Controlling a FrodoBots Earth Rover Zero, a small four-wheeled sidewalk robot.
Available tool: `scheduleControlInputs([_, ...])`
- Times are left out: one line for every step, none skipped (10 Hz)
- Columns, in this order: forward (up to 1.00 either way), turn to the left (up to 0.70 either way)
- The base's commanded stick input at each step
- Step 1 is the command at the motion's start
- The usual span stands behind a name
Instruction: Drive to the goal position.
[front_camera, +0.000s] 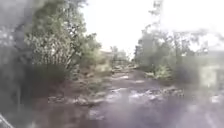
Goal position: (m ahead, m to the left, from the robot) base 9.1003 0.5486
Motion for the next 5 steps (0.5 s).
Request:
scheduleControlInputs([0.85, 0.0])
scheduleControlInputs([0.85, 0.0])
scheduleControlInputs([0.85, 0.0])
scheduleControlInputs([0.85, 0.0])
scheduleControlInputs([0.85, 0.0])
